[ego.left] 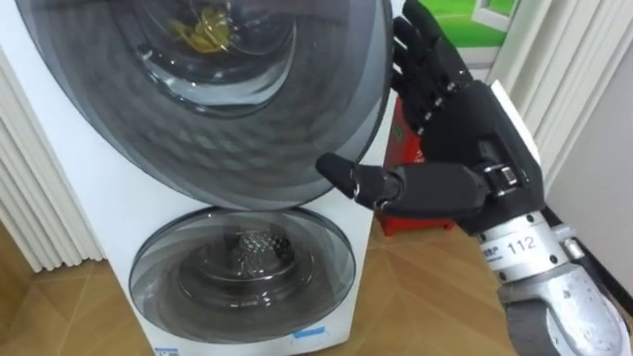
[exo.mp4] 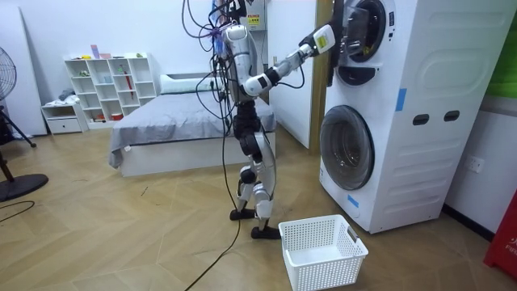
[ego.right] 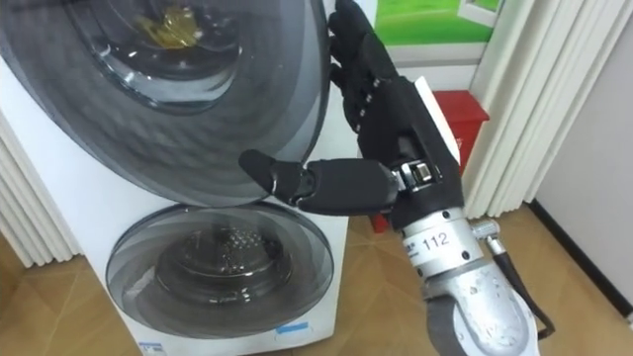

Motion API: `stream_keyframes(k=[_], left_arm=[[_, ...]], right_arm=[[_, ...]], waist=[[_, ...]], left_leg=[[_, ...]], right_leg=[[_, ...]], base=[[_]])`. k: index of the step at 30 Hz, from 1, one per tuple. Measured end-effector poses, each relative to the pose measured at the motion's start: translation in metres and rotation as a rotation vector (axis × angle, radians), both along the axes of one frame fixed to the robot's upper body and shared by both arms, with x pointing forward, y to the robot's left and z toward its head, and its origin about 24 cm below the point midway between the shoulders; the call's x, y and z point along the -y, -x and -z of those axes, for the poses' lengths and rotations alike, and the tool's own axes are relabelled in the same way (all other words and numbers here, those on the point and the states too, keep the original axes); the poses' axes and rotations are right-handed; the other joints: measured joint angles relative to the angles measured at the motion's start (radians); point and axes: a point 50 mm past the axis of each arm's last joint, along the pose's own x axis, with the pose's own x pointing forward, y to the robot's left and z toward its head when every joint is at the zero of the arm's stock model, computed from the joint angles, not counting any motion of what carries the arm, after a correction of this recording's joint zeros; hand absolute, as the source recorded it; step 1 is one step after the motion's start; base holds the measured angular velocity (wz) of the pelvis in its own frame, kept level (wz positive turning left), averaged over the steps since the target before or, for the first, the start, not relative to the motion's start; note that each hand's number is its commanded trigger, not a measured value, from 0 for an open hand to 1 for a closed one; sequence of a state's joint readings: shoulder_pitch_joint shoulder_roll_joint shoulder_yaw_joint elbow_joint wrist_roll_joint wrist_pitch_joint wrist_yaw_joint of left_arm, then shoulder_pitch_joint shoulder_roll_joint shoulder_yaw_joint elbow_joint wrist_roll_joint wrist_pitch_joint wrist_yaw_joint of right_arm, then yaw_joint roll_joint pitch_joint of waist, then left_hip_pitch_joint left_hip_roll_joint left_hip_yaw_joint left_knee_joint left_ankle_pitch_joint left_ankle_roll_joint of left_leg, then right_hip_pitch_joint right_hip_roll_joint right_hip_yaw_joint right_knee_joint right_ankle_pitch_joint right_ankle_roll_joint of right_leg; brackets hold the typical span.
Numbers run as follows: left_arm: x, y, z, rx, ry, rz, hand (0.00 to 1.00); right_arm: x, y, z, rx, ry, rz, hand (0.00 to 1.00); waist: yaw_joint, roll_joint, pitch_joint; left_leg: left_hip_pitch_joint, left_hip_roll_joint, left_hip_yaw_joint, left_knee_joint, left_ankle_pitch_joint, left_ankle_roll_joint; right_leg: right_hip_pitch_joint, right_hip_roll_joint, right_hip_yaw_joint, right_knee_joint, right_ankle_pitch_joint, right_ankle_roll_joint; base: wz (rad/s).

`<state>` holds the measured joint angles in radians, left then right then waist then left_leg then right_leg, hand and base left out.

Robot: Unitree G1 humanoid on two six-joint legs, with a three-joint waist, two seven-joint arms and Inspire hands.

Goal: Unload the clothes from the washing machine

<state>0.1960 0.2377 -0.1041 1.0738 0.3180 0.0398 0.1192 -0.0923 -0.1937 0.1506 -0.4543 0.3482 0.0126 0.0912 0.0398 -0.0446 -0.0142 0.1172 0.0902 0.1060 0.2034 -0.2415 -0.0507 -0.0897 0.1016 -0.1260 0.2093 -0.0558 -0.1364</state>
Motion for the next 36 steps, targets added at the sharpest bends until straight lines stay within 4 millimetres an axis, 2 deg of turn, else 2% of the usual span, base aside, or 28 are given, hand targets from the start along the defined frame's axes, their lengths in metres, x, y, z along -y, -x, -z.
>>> stream_keyframes(k=[2, 4, 7, 9, 13, 14, 15, 16, 17, 18, 19, 20, 21, 22, 23, 24, 25, 26, 27, 28, 30, 34, 36], left_arm=[[0.0, 0.001, -0.001, 0.004, 0.001, 0.0, 0.0], [0.001, 0.003, -0.001, 0.003, 0.005, 0.001, 0.0], [0.002, 0.005, -0.001, 0.004, 0.018, 0.005, 0.0], [0.003, 0.001, -0.002, 0.021, 0.023, 0.011, 0.0], [0.004, -0.005, -0.004, 0.041, 0.025, 0.021, 0.0], [0.004, -0.007, -0.004, 0.048, 0.024, 0.03, 0.0], [0.006, -0.01, -0.004, 0.054, 0.023, 0.045, 0.0], [0.005, -0.01, -0.005, 0.054, 0.019, 0.055, 0.0], [0.003, -0.016, -0.006, 0.065, 0.009, 0.07, 0.0], [0.004, -0.023, -0.007, 0.084, 0.009, 0.079, 0.0], [0.005, -0.022, -0.006, 0.078, 0.012, 0.088, 0.0], [0.005, -0.02, -0.006, 0.071, 0.014, 0.09, 0.0], [0.004, -0.018, -0.005, 0.06, 0.01, 0.084, 0.0], [0.004, -0.016, -0.005, 0.054, 0.009, 0.082, 0.0], [0.003, -0.014, -0.004, 0.044, 0.009, 0.079, 0.0], [0.003, -0.015, -0.004, 0.045, 0.009, 0.08, 0.0], [0.004, -0.016, -0.004, 0.047, 0.011, 0.081, 0.0], [0.004, -0.018, -0.004, 0.052, 0.011, 0.083, 0.0], [0.004, -0.021, -0.005, 0.058, 0.011, 0.085, 0.0], [0.004, -0.022, -0.005, 0.063, 0.013, 0.088, 0.0], [0.006, -0.026, -0.005, 0.071, 0.016, 0.091, 0.0], [0.006, -0.032, -0.006, 0.086, 0.014, 0.096, 0.0], [0.006, -0.035, -0.006, 0.091, 0.015, 0.098, 0.0]], right_arm=[[-0.006, 0.002, 0.001, 0.004, -0.001, -0.03, 0.0], [-0.01, 0.005, 0.001, 0.02, -0.003, -0.067, 0.0], [-0.018, 0.007, 0.001, 0.031, 0.004, -0.119, 0.0], [-0.021, 0.008, 0.002, 0.032, 0.004, -0.135, 0.0], [-0.028, 0.011, 0.003, 0.039, 0.015, -0.188, 0.0], [-0.03, 0.012, 0.003, 0.046, 0.019, -0.208, 0.0], [-0.033, 0.013, 0.002, 0.055, 0.027, -0.232, 0.0], [-0.034, 0.014, 0.002, 0.058, 0.03, -0.244, 0.0], [-0.034, 0.014, 0.001, 0.066, 0.024, -0.256, 0.0], [-0.035, 0.014, 0.002, 0.057, 0.007, -0.286, 0.0], [-0.036, 0.014, 0.003, 0.05, 0.005, -0.307, 0.0], [-0.042, 0.017, 0.005, 0.041, -0.004, -0.366, 0.0], [-0.049, 0.021, 0.005, 0.044, -0.007, -0.43, 0.0], [-0.052, 0.023, 0.006, 0.048, -0.004, -0.462, 0.0], [-0.058, 0.026, 0.005, 0.057, 0.007, -0.523, 0.0], [-0.064, 0.029, 0.003, 0.079, 0.013, -0.577, 0.0], [-0.066, 0.03, 0.002, 0.09, 0.016, -0.599, 0.0], [-0.069, 0.032, 0.001, 0.106, 0.018, -0.639, 0.0], [-0.073, 0.035, 0.0, 0.12, 0.021, -0.679, 0.0], [-0.074, 0.037, -0.002, 0.136, 0.026, -0.708, 0.0], [-0.076, 0.039, -0.004, 0.153, 0.035, -0.752, 0.0], [-0.079, 0.042, -0.004, 0.169, 0.051, -0.804, 0.0], [-0.079, 0.039, 0.004, 0.116, 0.093, -0.807, 0.0]], waist=[[0.003, 0.001, -0.0002], [0.014, 0.0, -0.0012], [0.021, 0.003, -0.0059], [0.022, 0.003, -0.0065], [0.024, 0.004, -0.0065], [0.024, 0.006, -0.0077], [0.026, 0.027, -0.0013], [0.019, 0.021, -0.0013], [0.008, -0.011, -0.0039], [0.021, -0.006, -0.0007], [0.033, -0.006, -0.0022], [0.057, -0.008, -0.0074], [0.078, -0.004, -0.0043], [0.082, -0.004, -0.0038], [0.086, -0.003, -0.0034], [0.087, 0.007, -0.0022], [0.084, 0.004, 0.0009], [0.082, 0.005, 0.0015], [0.09, -0.007, 0.0021], [0.095, -0.019, 0.0029], [0.096, -0.023, 0.0042], [0.108, -0.013, 0.0106], [0.109, -0.009, 0.0142]], left_leg=[[-0.003, 0.004, -0.003, 0.002, 0.001, 0.002], [-0.005, 0.003, -0.003, 0.001, 0.006, 0.01], [-0.026, 0.006, -0.008, 0.004, 0.014, 0.018], [-0.039, 0.006, -0.027, 0.014, 0.015, 0.017], [-0.047, 0.006, -0.027, 0.018, 0.015, 0.02], [-0.055, 0.015, -0.027, 0.016, 0.019, 0.026], [-0.064, 0.04, -0.022, 0.019, 0.021, 0.011], [-0.078, 0.038, -0.022, 0.038, 0.019, -0.002], [-0.116, 0.02, -0.029, 0.122, -0.005, -0.025], [-0.135, 0.006, -0.043, 0.152, -0.015, -0.028], [-0.138, 0.003, -0.044, 0.144, -0.014, -0.027], [-0.135, -0.004, -0.047, 0.112, -0.008, -0.027], [-0.134, -0.011, -0.05, 0.086, 0.002, -0.032], [-0.135, -0.014, -0.052, 0.079, 0.009, -0.03], [-0.14, -0.015, -0.052, 0.071, 0.014, -0.029], [-0.142, -0.014, -0.054, 0.068, 0.024, -0.021], [-0.142, -0.014, -0.054, 0.068, 0.034, -0.021], [-0.142, -0.015, -0.055, 0.063, 0.068, -0.012], [-0.14, -0.016, -0.056, 0.062, 0.085, -0.014], [-0.137, -0.019, -0.056, 0.062, 0.083, -0.011], [-0.136, -0.031, -0.059, 0.062, 0.08, -0.006], [-0.119, -0.035, -0.058, 0.036, 0.073, 0.007], [-0.104, -0.05, -0.057, 0.014, 0.068, 0.015]], right_leg=[[0.0, 0.003, 0.0, -0.001, -0.008, 0.014], [0.0, 0.003, -0.001, -0.005, -0.008, 0.017], [0.0, 0.002, -0.029, -0.032, -0.004, 0.048], [-0.001, 0.001, -0.046, -0.043, 0.0, 0.055], [-0.001, -0.004, -0.067, -0.046, 0.006, 0.065], [-0.001, -0.001, -0.067, -0.058, 0.017, 0.087], [-0.027, 0.001, -0.061, 0.027, -0.018, 0.102], [-0.062, -0.026, -0.042, 0.158, -0.062, 0.098], [-0.097, -0.063, 0.012, 0.292, -0.199, 0.134], [-0.098, -0.057, 0.026, 0.296, -0.22, 0.075], [-0.089, -0.051, 0.033, 0.277, -0.227, 0.063], [-0.065, -0.05, 0.034, 0.222, -0.225, 0.067], [-0.037, -0.053, 0.017, 0.163, -0.218, 0.066], [-0.024, -0.056, 0.002, 0.138, -0.209, 0.063], [-0.009, -0.063, -0.036, 0.102, -0.18, 0.055], [-0.001, -0.063, -0.063, 0.094, -0.16, 0.051], [0.001, -0.062, -0.075, 0.095, -0.157, 0.045], [0.006, -0.059, -0.086, 0.101, -0.153, 0.048], [0.014, -0.057, -0.087, 0.1, -0.153, 0.048], [0.023, -0.057, -0.086, 0.095, -0.152, 0.05], [0.035, -0.056, -0.087, 0.077, -0.149, 0.055], [0.056, -0.059, -0.084, 0.042, -0.141, 0.06], [0.072, -0.062, -0.08, 0.025, -0.134, 0.05]], base=[[0.11], [-0.05], [-0.15], [-0.02], [-0.01], [0.0], [0.11], [0.59], [0.86], [0.77], [0.19], [-0.18], [-0.22], [-0.11], [0.12], [0.26], [0.43], [0.42], [0.43], [0.32], [0.27], [0.05], [0.0]])
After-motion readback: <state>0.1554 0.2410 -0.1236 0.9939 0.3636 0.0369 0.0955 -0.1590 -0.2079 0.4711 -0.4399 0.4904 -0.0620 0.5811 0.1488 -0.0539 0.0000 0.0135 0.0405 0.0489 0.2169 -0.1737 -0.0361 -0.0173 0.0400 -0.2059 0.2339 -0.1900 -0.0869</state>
